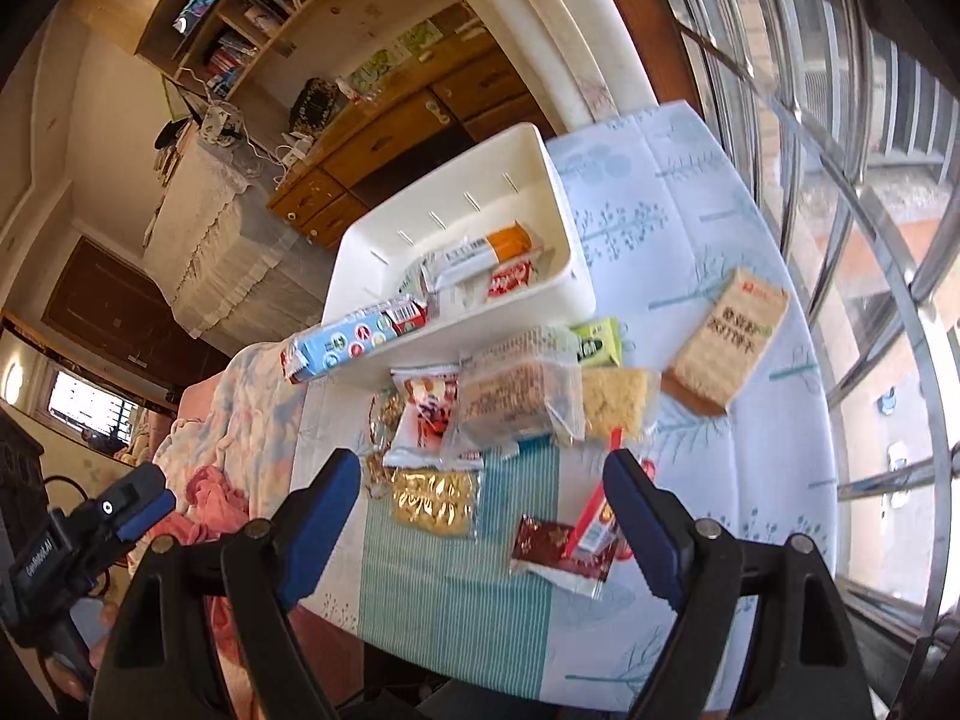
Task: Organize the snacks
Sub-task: 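Withdraw both grippers and move toward the remaining snacks on the mat, then grasp the clear puffed-snack bag with the left gripper while the right grasps the red-labelled packet, then lift and carry the puffed-snack bag and red-labelled packet over the white tray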
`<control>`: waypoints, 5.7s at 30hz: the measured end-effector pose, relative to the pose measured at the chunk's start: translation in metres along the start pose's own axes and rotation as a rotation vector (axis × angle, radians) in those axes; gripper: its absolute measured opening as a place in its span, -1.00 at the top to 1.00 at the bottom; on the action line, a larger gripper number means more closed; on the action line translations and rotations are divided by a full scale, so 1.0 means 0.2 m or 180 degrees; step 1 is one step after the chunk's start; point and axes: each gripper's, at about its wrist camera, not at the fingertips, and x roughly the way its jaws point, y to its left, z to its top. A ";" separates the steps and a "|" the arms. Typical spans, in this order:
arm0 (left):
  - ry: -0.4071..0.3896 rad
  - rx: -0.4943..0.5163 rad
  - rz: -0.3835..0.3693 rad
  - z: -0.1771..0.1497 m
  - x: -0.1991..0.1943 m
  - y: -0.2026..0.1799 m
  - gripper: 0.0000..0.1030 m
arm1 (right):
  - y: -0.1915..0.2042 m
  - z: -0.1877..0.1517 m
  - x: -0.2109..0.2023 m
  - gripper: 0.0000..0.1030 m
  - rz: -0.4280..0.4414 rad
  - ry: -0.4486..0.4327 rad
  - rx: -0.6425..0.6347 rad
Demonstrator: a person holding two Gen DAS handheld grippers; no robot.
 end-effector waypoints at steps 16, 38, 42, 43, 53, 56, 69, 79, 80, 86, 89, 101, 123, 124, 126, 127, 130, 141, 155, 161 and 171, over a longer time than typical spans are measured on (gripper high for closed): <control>0.0685 0.0046 0.0149 -0.13 0.35 0.01 -0.71 | -0.18 -0.12 0.20 -0.72 0.0028 0.0657 0.0573; 0.1876 0.0322 0.0278 -0.16 1.04 0.01 -0.96 | -0.38 -0.15 0.45 -0.71 -0.0183 0.1117 0.1349; 0.2039 0.0329 0.0310 -0.16 1.16 0.02 -0.98 | -0.38 -0.14 0.49 -0.71 -0.0268 0.1161 0.1357; 0.2081 0.0336 0.0323 -0.16 1.20 0.02 -0.98 | -0.37 -0.14 0.50 -0.70 -0.0284 0.1176 0.1356; 0.2296 0.0430 0.0495 -0.18 1.40 -0.02 -0.98 | -0.37 -0.10 0.59 -0.24 -0.0411 0.1286 0.1324; 0.2342 0.0466 0.0552 -0.16 1.44 -0.04 -0.99 | -0.37 -0.09 0.61 -0.11 -0.0437 0.1304 0.1334; 0.2520 0.0315 0.0690 -0.15 1.60 -0.07 -0.99 | -0.38 -0.04 0.62 0.40 -0.0473 0.1355 0.1121; 0.2548 0.0279 0.0682 -0.16 1.61 0.00 -0.98 | -0.34 -0.05 0.59 0.88 -0.0491 0.1292 0.0915; 0.2540 0.0282 0.0681 -0.16 1.61 -0.01 -0.96 | -0.35 -0.05 0.58 0.88 -0.0492 0.1285 0.0907; 0.2482 0.0247 0.0671 -0.16 1.57 0.00 -0.86 | -0.34 -0.07 0.54 0.91 -0.0507 0.1245 0.0843; 0.2450 0.0236 0.0631 -0.19 1.52 0.02 -0.80 | -0.34 -0.07 0.52 0.94 -0.0503 0.1224 0.0827; 0.2415 0.0126 0.0589 -0.28 1.32 0.06 -0.78 | -0.29 -0.10 0.39 0.98 -0.0412 0.1055 0.0665; 0.1717 0.0310 0.0255 -0.12 0.57 -0.02 -0.78 | -0.02 0.00 0.16 0.98 -0.0026 0.0607 0.0227; 0.1662 0.0326 0.0248 -0.10 0.54 -0.03 -0.78 | -0.01 0.01 0.15 0.98 -0.0013 0.0584 0.0205; 0.1559 0.0360 0.0221 -0.04 0.47 -0.07 -0.78 | 0.03 0.04 0.13 0.98 0.0020 0.0532 0.0155; 0.1514 0.0375 0.0211 -0.02 0.44 -0.08 -0.78 | 0.04 0.06 0.13 0.98 0.0033 0.0512 0.0135; 0.1337 0.0461 0.0167 0.09 0.29 -0.12 -0.78 | 0.09 0.12 0.11 0.98 0.0076 0.0432 0.0069; 0.0738 0.0671 0.0057 0.46 0.07 -0.25 -0.78 | 0.22 0.32 0.09 0.98 0.0169 0.0141 -0.0075; 0.0118 0.0693 -0.0386 0.69 0.20 -0.26 -0.79 | 0.32 0.51 0.21 0.98 0.0070 -0.0104 -0.0403; -0.0206 0.0508 -0.0640 0.76 0.30 -0.19 -0.79 | 0.35 0.56 0.31 0.98 0.0016 -0.0116 -0.0594; -0.0294 0.0307 -0.0622 0.86 0.52 -0.12 -0.80 | 0.40 0.62 0.44 0.98 -0.0055 -0.0161 -0.0844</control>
